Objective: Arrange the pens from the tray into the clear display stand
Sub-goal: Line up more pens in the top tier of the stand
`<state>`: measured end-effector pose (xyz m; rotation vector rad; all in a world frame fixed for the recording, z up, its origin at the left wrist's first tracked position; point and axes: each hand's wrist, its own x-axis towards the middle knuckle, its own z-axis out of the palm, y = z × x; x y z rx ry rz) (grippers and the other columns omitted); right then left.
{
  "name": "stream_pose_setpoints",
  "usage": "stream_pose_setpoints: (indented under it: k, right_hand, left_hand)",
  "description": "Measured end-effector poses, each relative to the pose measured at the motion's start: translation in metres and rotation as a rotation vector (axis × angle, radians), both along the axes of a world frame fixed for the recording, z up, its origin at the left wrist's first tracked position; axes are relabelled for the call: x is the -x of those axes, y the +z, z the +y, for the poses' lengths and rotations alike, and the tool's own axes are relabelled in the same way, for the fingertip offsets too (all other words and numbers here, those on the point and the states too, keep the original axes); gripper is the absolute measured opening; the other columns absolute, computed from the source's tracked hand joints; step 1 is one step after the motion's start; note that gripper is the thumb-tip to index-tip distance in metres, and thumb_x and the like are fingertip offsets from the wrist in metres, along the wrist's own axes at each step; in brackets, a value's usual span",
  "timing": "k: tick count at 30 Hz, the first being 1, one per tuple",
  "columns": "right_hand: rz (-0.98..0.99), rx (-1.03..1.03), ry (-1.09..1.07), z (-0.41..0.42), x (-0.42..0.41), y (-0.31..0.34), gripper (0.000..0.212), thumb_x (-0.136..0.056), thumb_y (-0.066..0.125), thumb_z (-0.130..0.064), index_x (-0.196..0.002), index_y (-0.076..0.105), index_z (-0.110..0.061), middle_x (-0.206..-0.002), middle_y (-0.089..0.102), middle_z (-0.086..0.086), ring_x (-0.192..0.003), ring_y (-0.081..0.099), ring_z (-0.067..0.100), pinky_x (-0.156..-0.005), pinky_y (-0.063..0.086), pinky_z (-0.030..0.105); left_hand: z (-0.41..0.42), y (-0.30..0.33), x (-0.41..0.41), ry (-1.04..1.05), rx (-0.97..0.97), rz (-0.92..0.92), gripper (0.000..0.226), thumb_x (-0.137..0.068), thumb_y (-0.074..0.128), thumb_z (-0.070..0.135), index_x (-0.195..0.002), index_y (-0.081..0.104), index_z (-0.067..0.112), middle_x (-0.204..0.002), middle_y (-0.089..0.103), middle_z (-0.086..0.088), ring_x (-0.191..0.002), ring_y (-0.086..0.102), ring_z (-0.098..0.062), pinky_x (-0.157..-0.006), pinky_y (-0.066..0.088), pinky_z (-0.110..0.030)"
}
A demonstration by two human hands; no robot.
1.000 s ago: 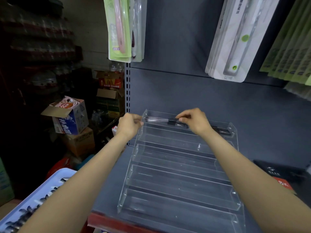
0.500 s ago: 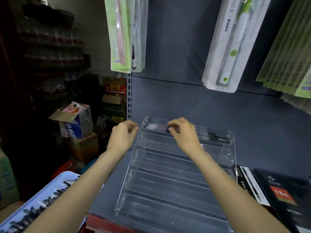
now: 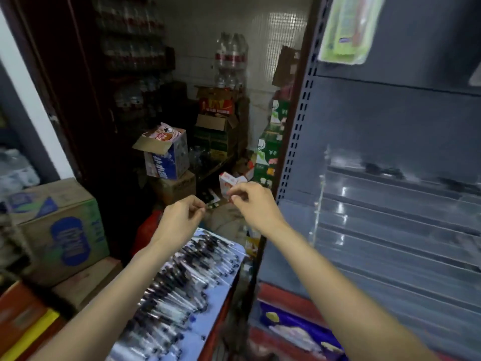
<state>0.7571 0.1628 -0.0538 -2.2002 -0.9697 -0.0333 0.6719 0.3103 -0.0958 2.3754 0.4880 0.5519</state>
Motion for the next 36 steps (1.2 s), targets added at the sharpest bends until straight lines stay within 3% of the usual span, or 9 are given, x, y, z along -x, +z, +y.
stream_pose_setpoints:
  k: [5, 10, 13, 16, 19, 21, 27, 31, 36]
  right_hand:
    - [0.144, 0.147, -0.072, 0.092, 0.021, -0.065, 0.026, -0.096, 0.046, -0.012, -0.116, 0.064, -0.011, -0.119, 0.064, 0.007, -0.106, 0.059, 0.021, -0.093, 0.049, 0.034]
    - [0.309, 0.319, -0.201, 0.134, 0.027, -0.147, 0.029, -0.095, 0.047, -0.01, -0.123, 0.058, -0.008, -0.116, 0.059, 0.015, -0.098, 0.057, 0.03, -0.084, 0.048, 0.042]
    - [0.335, 0.404, -0.293, 0.137, 0.023, -0.182, 0.037, -0.094, 0.05, -0.013, -0.131, 0.049, -0.01, -0.13, 0.05, 0.015, -0.113, 0.051, 0.032, -0.093, 0.045, 0.043]
    - [0.361, 0.494, -0.342, 0.133, 0.014, -0.205, 0.056, -0.096, 0.05, -0.02, -0.146, 0.026, -0.011, -0.153, 0.026, 0.009, -0.139, 0.028, 0.028, -0.11, 0.032, 0.041]
    - [0.396, 0.513, -0.374, 0.129, -0.002, -0.221, 0.064, -0.097, 0.05, -0.023, -0.15, 0.015, -0.014, -0.158, 0.008, 0.007, -0.145, 0.012, 0.027, -0.114, 0.026, 0.042]
    - [0.43, 0.518, -0.408, 0.129, -0.014, -0.227, 0.062, -0.098, 0.047, -0.023, -0.15, 0.013, -0.015, -0.157, 0.01, 0.009, -0.143, 0.017, 0.03, -0.111, 0.03, 0.044]
    - [0.364, 0.537, -0.452, 0.124, -0.037, -0.239, 0.046, -0.099, 0.043, -0.017, -0.142, 0.031, -0.007, -0.141, 0.035, 0.018, -0.129, 0.035, 0.036, -0.107, 0.035, 0.045]
    - [0.296, 0.548, -0.527, 0.122, -0.046, -0.244, 0.036, -0.098, 0.045, -0.015, -0.133, 0.042, -0.003, -0.133, 0.037, 0.02, -0.123, 0.035, 0.036, -0.101, 0.038, 0.044]
    - [0.264, 0.587, -0.511, 0.118, -0.059, -0.241, 0.027, -0.097, 0.047, -0.014, -0.121, 0.052, -0.003, -0.124, 0.048, 0.019, -0.119, 0.04, 0.036, -0.095, 0.039, 0.043]
  left_hand:
    - [0.095, -0.05, 0.029, -0.112, 0.04, 0.209, 0.011, -0.095, 0.049, 0.016, -0.095, 0.06, 0.014, -0.089, 0.068, -0.011, -0.079, 0.062, -0.025, -0.065, 0.042, -0.032]
    - [0.147, -0.104, 0.028, -0.208, 0.047, 0.361, 0.02, -0.096, 0.047, 0.012, -0.109, 0.061, 0.007, -0.108, 0.066, -0.014, -0.097, 0.061, -0.029, -0.073, 0.04, -0.027]
    - [0.159, -0.133, 0.015, -0.313, -0.003, 0.459, 0.031, -0.097, 0.045, 0.012, -0.126, 0.053, 0.006, -0.13, 0.055, -0.015, -0.116, 0.053, -0.03, -0.094, 0.043, -0.034]
    - [0.164, -0.154, -0.008, -0.431, -0.092, 0.501, 0.039, -0.097, 0.042, 0.012, -0.136, 0.042, 0.009, -0.142, 0.043, -0.013, -0.125, 0.045, -0.031, -0.1, 0.039, -0.038]
    - [0.164, -0.173, -0.032, -0.542, -0.22, 0.527, 0.048, -0.097, 0.039, 0.01, -0.145, 0.029, 0.013, -0.153, 0.027, -0.007, -0.138, 0.03, -0.025, -0.107, 0.032, -0.035]
    - [0.162, -0.183, -0.046, -0.601, -0.337, 0.543, 0.055, -0.097, 0.039, 0.009, -0.148, 0.02, 0.018, -0.157, 0.015, -0.002, -0.143, 0.018, -0.021, -0.112, 0.025, -0.032]
    - [0.163, -0.195, -0.073, -0.599, -0.421, 0.5, 0.046, -0.097, 0.041, 0.01, -0.141, 0.039, 0.024, -0.148, 0.035, -0.005, -0.136, 0.031, -0.025, -0.109, 0.027, -0.037]
    - [0.165, -0.197, -0.088, -0.582, -0.393, 0.442, 0.034, -0.096, 0.046, 0.014, -0.129, 0.053, 0.023, -0.13, 0.051, -0.007, -0.118, 0.046, -0.026, -0.09, 0.036, -0.031]
    - [0.169, -0.199, -0.1, -0.628, -0.172, 0.442, 0.025, -0.091, 0.058, 0.012, -0.114, 0.062, 0.017, -0.112, 0.056, -0.005, -0.107, 0.053, -0.023, -0.09, 0.041, -0.03]
